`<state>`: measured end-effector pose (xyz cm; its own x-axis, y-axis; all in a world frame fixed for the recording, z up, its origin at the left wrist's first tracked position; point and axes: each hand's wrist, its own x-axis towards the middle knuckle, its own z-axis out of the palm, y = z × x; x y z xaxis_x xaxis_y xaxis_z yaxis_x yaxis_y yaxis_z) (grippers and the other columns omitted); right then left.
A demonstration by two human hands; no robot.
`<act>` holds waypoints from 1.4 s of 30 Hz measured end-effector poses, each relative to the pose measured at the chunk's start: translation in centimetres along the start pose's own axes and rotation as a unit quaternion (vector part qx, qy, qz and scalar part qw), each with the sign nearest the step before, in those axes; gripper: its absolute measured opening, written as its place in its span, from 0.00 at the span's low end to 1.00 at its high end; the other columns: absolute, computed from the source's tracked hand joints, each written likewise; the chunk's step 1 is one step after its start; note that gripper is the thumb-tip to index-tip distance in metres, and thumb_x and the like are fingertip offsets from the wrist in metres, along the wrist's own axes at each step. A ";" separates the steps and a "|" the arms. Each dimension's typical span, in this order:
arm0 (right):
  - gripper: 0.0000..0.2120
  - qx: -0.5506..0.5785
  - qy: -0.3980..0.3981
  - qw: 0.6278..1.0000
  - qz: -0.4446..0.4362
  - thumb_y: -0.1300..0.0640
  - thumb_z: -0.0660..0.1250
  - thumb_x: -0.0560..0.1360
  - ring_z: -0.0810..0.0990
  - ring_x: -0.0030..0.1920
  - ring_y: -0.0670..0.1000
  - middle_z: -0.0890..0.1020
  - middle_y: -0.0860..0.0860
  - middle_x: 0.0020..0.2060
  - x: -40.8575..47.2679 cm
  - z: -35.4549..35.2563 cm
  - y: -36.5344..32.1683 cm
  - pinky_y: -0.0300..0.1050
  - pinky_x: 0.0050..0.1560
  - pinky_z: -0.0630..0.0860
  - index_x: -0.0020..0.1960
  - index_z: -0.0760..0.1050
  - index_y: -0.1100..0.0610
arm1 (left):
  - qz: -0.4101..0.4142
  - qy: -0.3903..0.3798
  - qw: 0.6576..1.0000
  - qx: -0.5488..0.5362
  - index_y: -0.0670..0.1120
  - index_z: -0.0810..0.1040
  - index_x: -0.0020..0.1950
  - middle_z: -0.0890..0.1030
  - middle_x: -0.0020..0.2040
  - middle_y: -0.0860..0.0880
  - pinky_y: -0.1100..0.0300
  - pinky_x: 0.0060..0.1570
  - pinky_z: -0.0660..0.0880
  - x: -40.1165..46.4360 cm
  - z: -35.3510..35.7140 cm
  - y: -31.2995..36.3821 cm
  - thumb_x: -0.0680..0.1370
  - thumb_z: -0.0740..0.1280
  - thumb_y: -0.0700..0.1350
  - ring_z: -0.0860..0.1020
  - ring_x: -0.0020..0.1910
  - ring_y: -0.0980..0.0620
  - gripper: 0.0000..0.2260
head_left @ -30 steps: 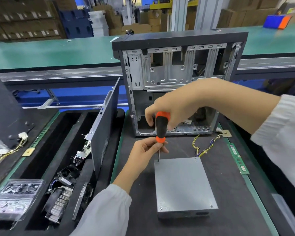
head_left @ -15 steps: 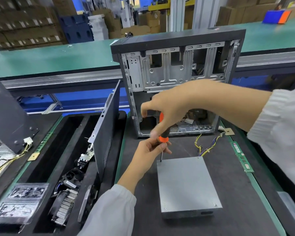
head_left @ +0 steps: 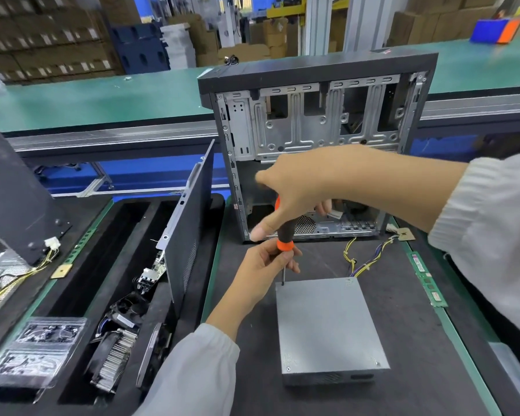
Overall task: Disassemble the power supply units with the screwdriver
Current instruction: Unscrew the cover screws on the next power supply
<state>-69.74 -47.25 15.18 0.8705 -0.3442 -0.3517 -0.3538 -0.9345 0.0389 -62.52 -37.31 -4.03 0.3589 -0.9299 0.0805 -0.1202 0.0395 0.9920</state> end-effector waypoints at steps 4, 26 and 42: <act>0.26 -0.078 0.055 0.995 -0.024 0.38 0.54 0.79 0.82 0.35 0.56 0.81 0.55 0.30 1.2 1.6 -0.3 0.44 0.32 0.73 0.41 0.70 0.61 | -0.005 0.006 1.000 -0.009 0.43 0.80 0.49 0.82 0.38 0.52 0.61 0.52 0.77 -0.2 -0.1 0.2 0.81 0.63 0.37 0.82 0.42 0.51 0.06; 0.33 -0.041 -0.012 0.997 0.061 0.30 0.54 0.74 0.79 0.21 0.54 0.78 0.56 0.24 0.7 0.6 -0.6 0.46 0.34 0.79 0.40 0.67 0.63 | -0.034 -0.019 0.999 -0.001 0.46 0.80 0.48 0.83 0.40 0.52 0.59 0.58 0.76 0.0 0.1 0.6 0.80 0.64 0.40 0.83 0.46 0.49 0.05; 0.14 -0.071 -0.013 0.997 -0.023 0.48 0.62 0.79 0.81 0.36 0.53 0.80 0.55 0.41 0.9 0.3 0.0 0.46 0.38 0.78 0.52 0.74 0.60 | -0.026 -0.023 0.999 -0.010 0.46 0.80 0.47 0.82 0.40 0.49 0.63 0.54 0.76 0.1 -0.1 0.2 0.81 0.64 0.41 0.83 0.45 0.50 0.05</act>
<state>-69.07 -47.51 14.61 0.8749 -0.2993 -0.3807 -0.2594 -0.9535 0.1534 -62.43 -37.36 -3.78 0.3214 -0.9466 0.0251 -0.0832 -0.0018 0.9965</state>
